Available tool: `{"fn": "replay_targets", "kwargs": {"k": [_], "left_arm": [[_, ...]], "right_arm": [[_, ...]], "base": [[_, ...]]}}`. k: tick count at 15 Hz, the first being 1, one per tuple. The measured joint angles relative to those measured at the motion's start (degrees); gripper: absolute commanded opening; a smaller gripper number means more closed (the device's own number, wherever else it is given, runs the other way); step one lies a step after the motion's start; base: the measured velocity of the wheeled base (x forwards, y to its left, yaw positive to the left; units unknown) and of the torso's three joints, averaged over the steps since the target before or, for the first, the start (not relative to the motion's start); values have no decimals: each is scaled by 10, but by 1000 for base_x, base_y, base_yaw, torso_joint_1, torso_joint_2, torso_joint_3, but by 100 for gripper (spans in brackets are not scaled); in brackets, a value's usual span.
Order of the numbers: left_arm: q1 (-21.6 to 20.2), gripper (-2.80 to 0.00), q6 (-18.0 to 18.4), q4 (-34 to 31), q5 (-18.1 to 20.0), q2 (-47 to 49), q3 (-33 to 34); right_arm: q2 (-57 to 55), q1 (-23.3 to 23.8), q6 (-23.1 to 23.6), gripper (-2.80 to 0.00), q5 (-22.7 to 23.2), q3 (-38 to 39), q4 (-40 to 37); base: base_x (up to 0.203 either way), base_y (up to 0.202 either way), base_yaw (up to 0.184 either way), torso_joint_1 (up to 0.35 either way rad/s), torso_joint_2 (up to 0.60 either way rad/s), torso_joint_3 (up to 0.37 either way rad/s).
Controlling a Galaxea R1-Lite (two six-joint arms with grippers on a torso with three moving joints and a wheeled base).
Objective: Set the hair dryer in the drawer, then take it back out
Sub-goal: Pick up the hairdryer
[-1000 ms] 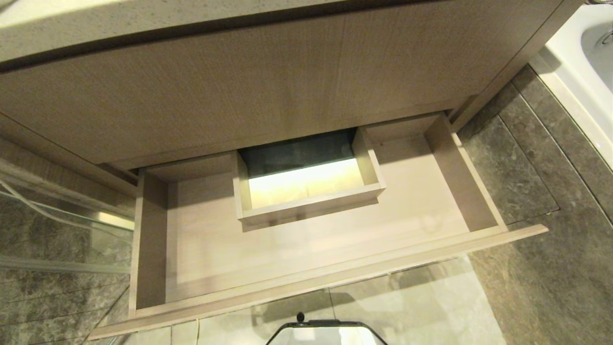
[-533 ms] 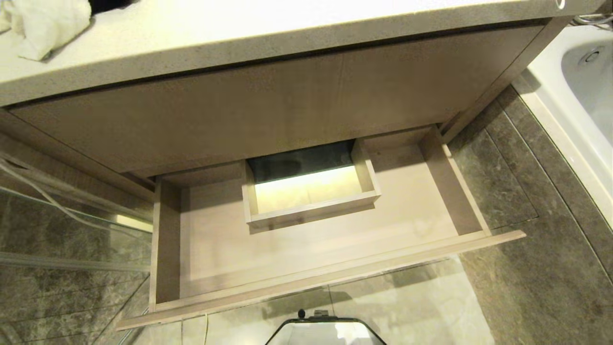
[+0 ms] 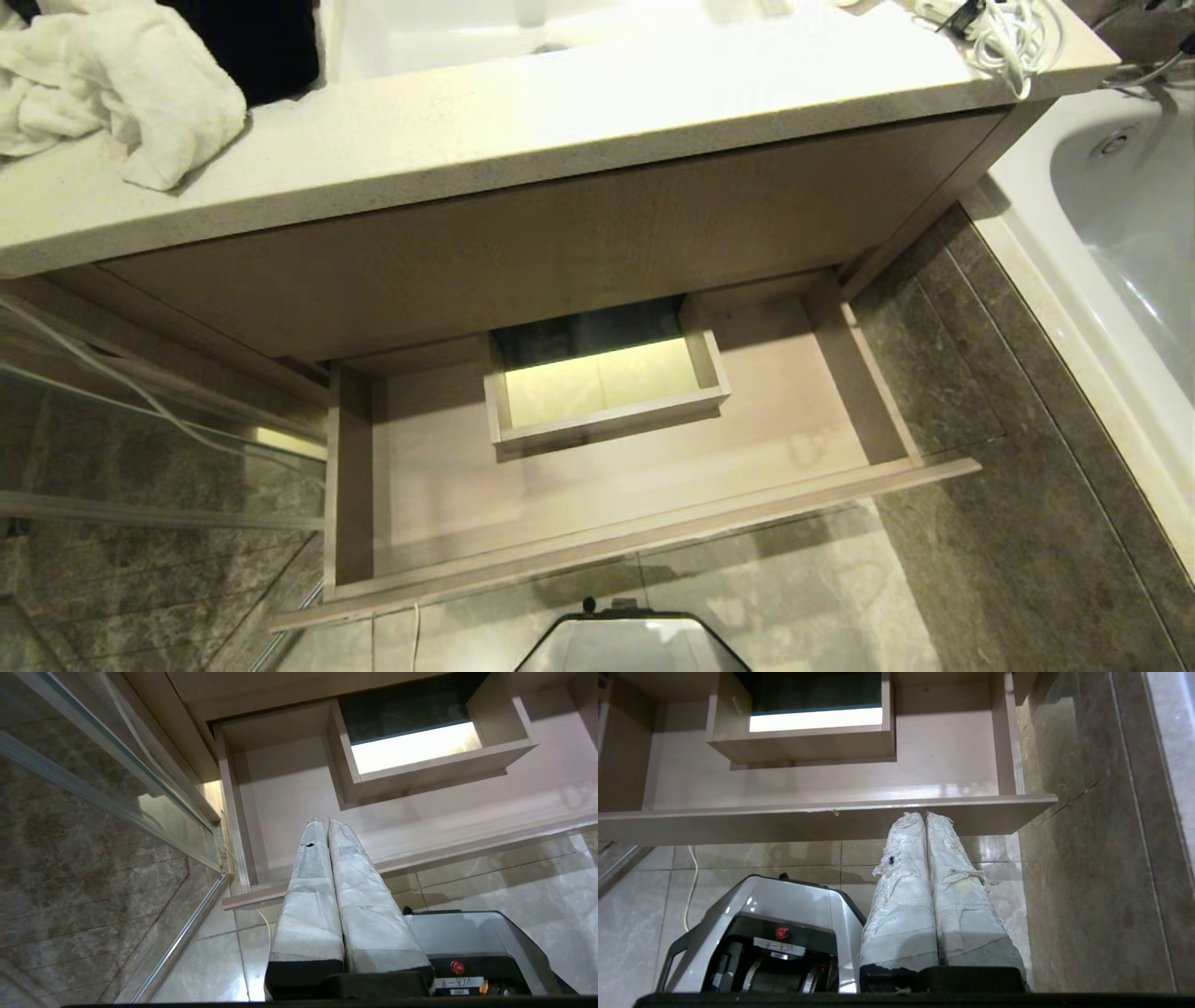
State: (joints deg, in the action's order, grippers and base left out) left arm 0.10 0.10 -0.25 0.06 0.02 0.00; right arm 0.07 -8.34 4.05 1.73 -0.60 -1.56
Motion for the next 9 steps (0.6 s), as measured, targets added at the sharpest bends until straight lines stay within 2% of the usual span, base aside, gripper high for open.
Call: {"fn": "replay_targets", "kwargs": {"k": [6, 9], "left_arm": [[0, -280, 0, 0, 0, 0, 0], [0, -280, 0, 0, -1, 0, 0]], "right_arm": [[0, 0, 1, -280, 0, 0, 0], [0, 0, 10, -280, 1, 0, 0]], "base": [[0, 0, 0, 189, -362, -180], [0, 0, 0, 40, -85, -38]]}}
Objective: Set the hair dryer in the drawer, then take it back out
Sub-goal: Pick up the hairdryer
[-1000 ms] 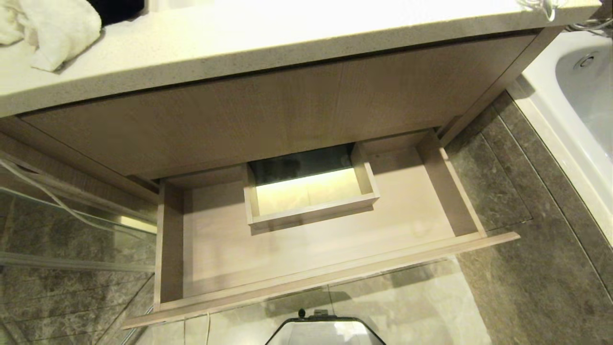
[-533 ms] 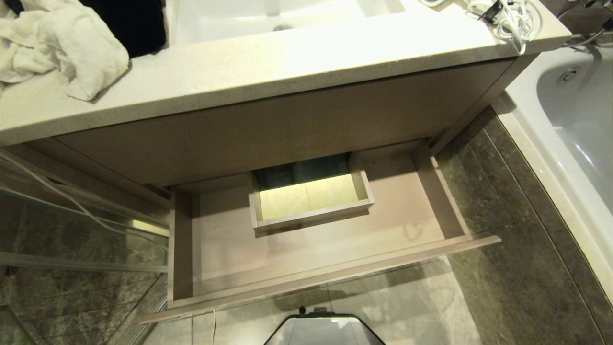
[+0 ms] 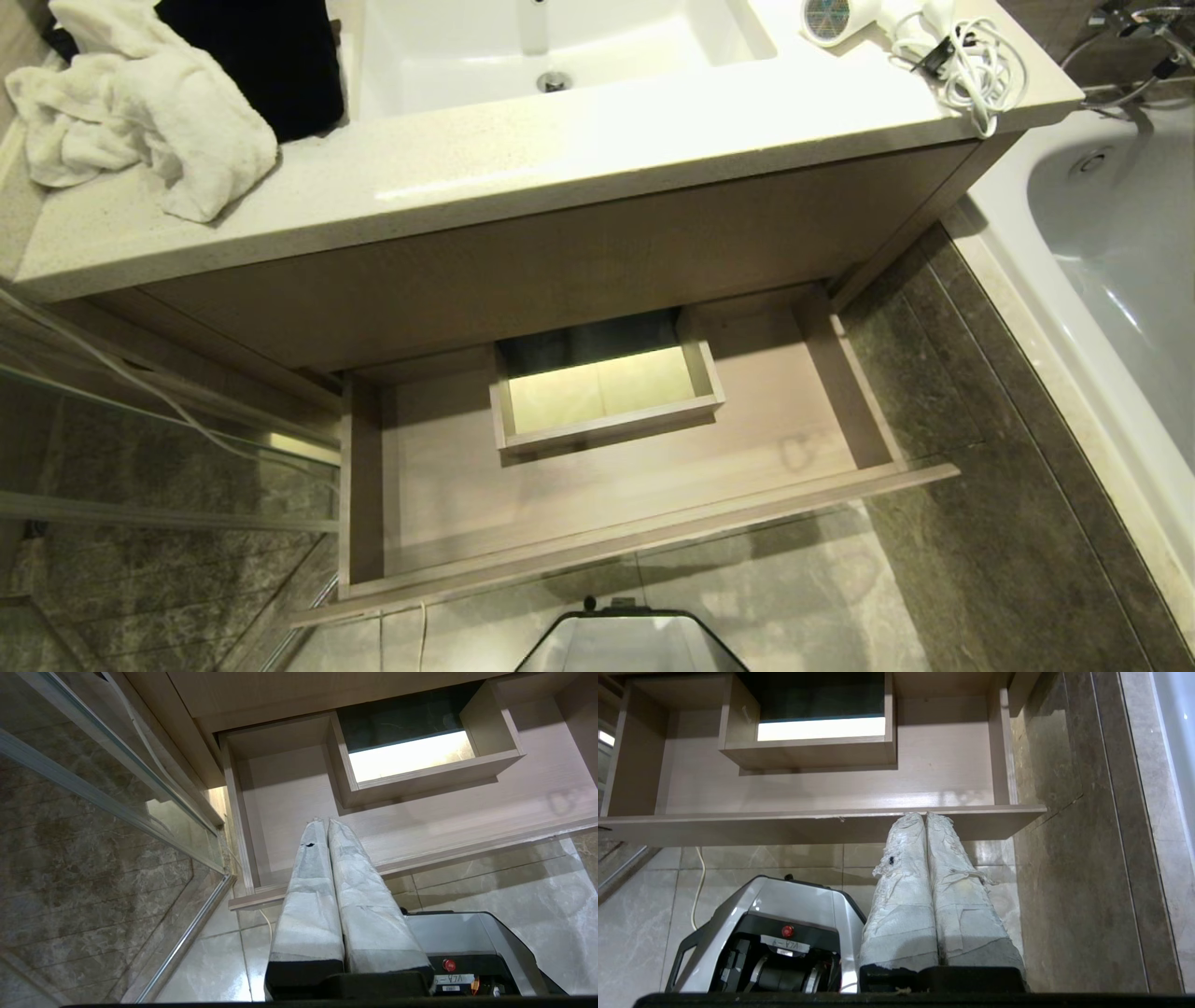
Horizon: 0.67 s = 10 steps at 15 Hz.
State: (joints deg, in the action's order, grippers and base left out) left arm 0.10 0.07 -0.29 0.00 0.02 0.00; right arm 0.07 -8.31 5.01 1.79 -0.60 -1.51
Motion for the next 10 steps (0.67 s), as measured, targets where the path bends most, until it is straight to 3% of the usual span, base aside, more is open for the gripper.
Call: {"fn": "replay_targets", "kwargs": {"k": [3, 10], "left_arm": [[0, -280, 0, 0, 1, 0, 0], [0, -280, 0, 0, 0, 0, 0]], "right_arm": [[0, 0, 4, -280, 0, 0, 0], [0, 0, 4, -280, -1, 0, 0]], "base": [[0, 0, 0, 149, -3, 132], [0, 0, 0, 284, -45, 233]]}}
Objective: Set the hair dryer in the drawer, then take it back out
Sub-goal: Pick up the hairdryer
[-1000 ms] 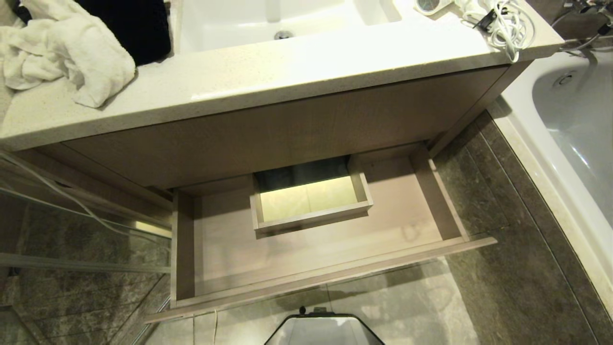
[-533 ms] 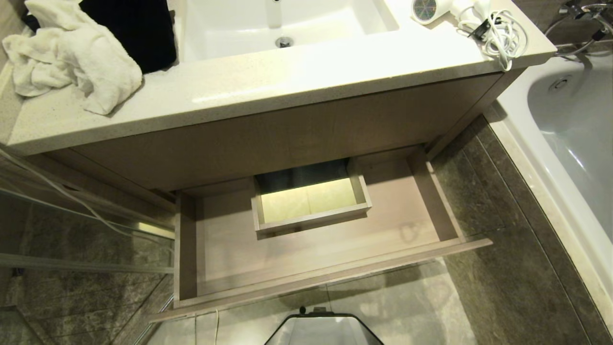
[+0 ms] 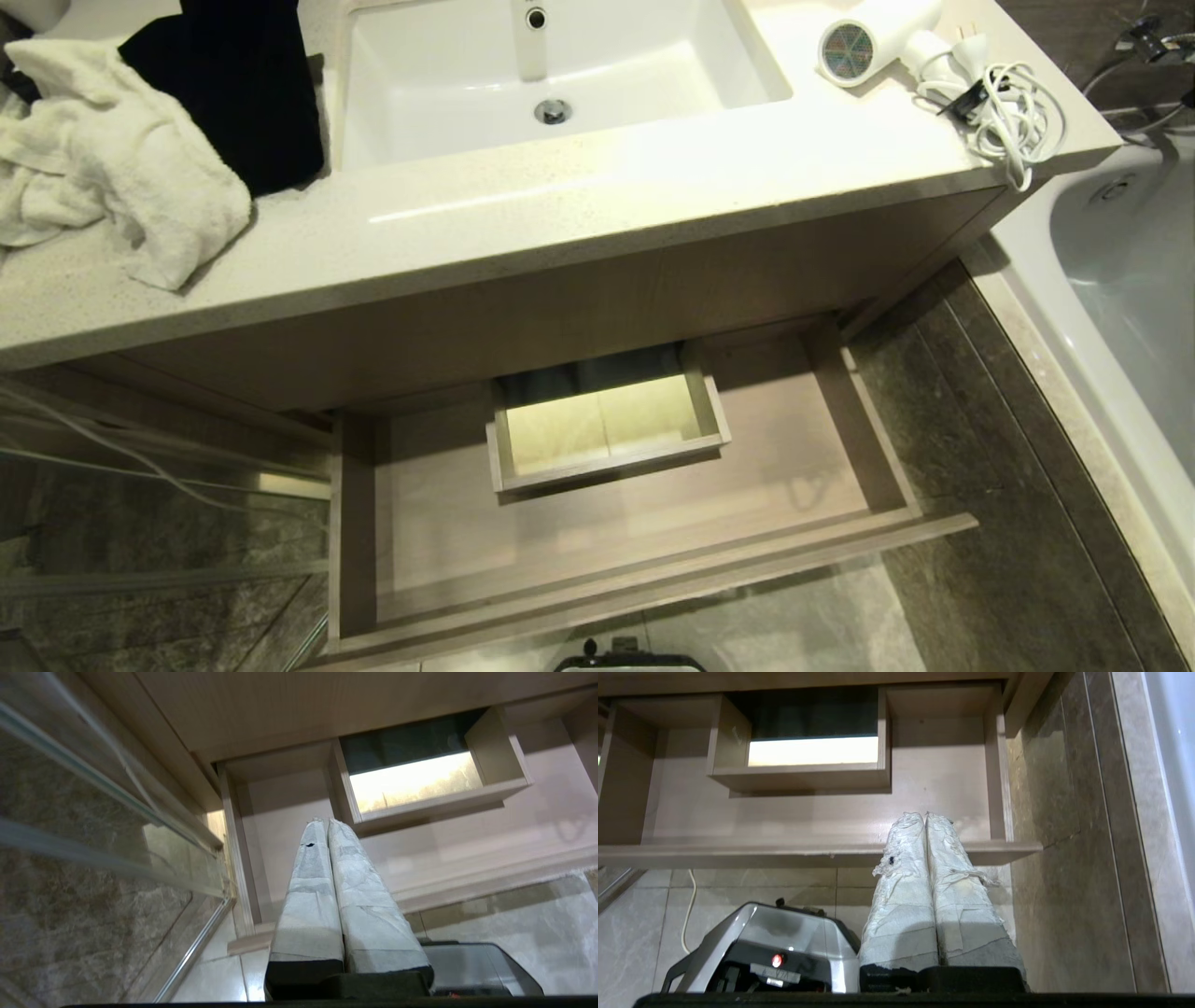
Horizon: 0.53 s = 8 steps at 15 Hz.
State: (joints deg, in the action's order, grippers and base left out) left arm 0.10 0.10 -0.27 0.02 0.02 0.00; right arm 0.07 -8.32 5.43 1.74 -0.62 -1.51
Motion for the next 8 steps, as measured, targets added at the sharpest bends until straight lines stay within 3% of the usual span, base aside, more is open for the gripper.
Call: {"fn": "replay_targets", "kwargs": {"k": [8], "left_arm": [[0, -280, 0, 0, 0, 0, 0]], "right_arm": [[0, 0, 2, -280, 0, 0, 0]], "base": [[0, 0, 0, 335, -144, 184]]}}
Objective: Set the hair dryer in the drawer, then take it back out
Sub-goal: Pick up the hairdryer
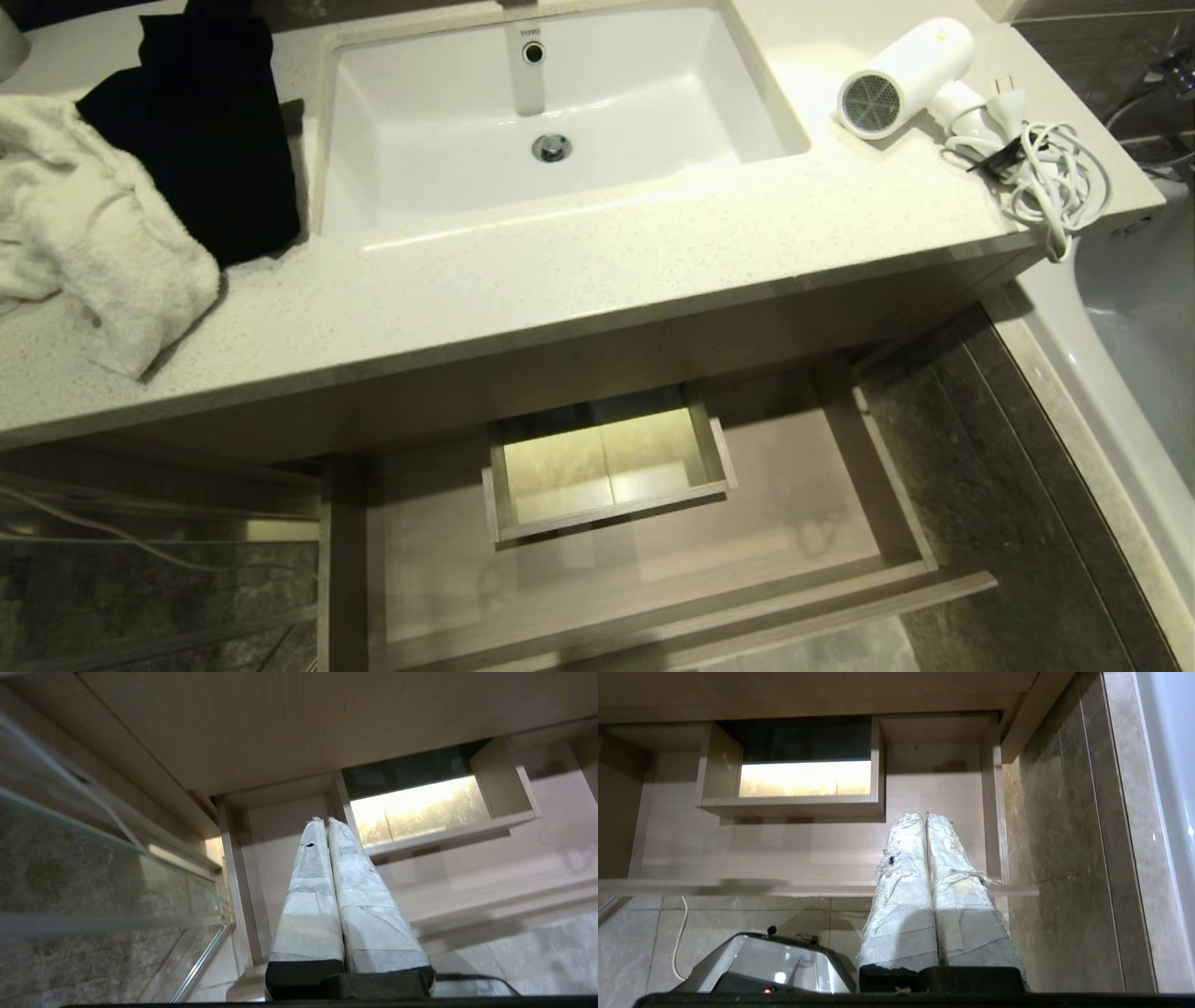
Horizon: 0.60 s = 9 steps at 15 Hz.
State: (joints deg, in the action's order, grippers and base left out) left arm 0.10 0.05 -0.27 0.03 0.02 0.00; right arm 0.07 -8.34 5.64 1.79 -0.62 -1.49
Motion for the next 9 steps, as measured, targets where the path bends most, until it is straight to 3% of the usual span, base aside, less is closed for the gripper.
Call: {"fn": "replay_targets", "kwargs": {"k": [9], "left_arm": [[0, -280, 0, 1, 1, 0, 0]], "right_arm": [[0, 0, -7, -280, 0, 0, 0]], "base": [[0, 0, 0, 374, -271, 100]]}}
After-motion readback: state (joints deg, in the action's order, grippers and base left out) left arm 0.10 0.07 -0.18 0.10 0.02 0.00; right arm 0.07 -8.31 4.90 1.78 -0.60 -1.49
